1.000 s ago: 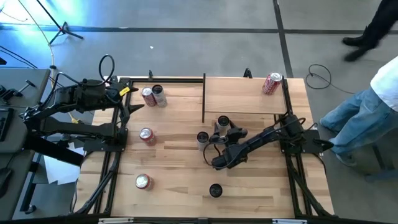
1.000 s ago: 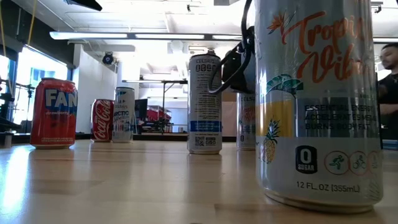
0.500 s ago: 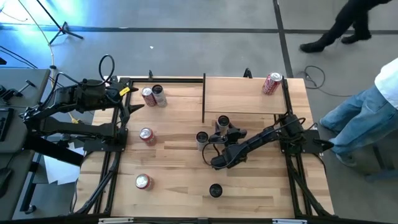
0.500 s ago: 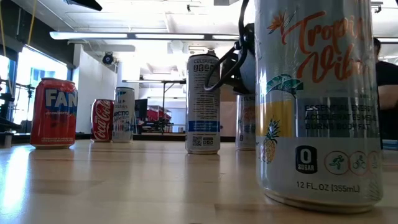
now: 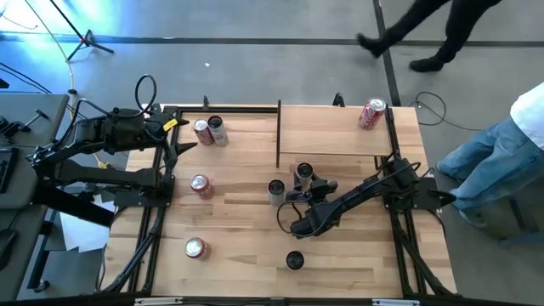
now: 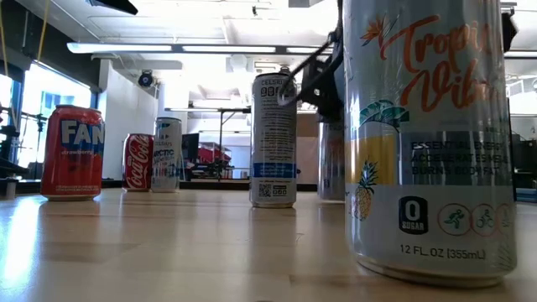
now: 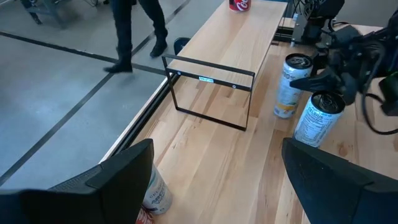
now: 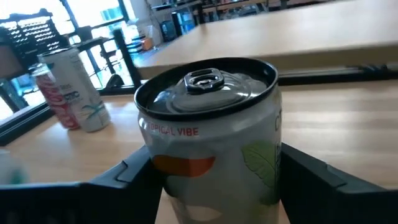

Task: Place canned beverage on shelf
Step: Put the white soda can on the shelf

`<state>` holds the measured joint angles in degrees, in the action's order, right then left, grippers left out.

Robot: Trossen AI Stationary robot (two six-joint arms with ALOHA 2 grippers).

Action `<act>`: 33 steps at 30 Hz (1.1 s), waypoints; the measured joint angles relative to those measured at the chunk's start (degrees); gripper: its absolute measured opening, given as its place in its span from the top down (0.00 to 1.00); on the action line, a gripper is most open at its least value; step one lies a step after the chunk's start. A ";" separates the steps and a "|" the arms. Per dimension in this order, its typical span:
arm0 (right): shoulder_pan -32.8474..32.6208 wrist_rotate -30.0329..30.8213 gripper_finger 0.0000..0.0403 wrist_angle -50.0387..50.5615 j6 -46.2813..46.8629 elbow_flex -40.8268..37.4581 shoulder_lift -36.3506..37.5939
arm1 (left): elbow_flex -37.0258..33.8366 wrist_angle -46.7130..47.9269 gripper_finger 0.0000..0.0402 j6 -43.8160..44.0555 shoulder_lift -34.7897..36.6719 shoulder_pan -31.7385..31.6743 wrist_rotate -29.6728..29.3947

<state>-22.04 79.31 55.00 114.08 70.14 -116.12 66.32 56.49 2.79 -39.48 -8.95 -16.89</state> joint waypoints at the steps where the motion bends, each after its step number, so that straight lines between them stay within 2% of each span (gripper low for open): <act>1: -0.21 0.04 0.40 0.70 -0.74 0.33 0.49 | 0.00 0.02 0.17 0.00 0.00 0.00 -0.02; 10: -1.90 -1.70 0.40 13.06 -1.61 5.11 7.35 | 0.00 0.00 0.17 0.00 0.02 0.00 -0.02; 19: -2.75 -0.74 0.40 27.98 -1.62 11.54 13.86 | -0.02 0.00 0.17 0.00 0.02 -0.01 -0.01; 25: -2.75 1.12 0.40 30.27 -3.86 12.45 19.46 | -0.01 0.02 0.17 0.00 0.00 -0.01 -0.01; 33: -1.91 3.30 0.40 31.91 -15.36 12.45 26.61 | 0.00 0.02 0.17 0.00 0.00 0.00 -0.02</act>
<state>-23.96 82.61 86.91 98.72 82.59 -89.51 66.32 56.51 2.79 -39.48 -8.95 -16.91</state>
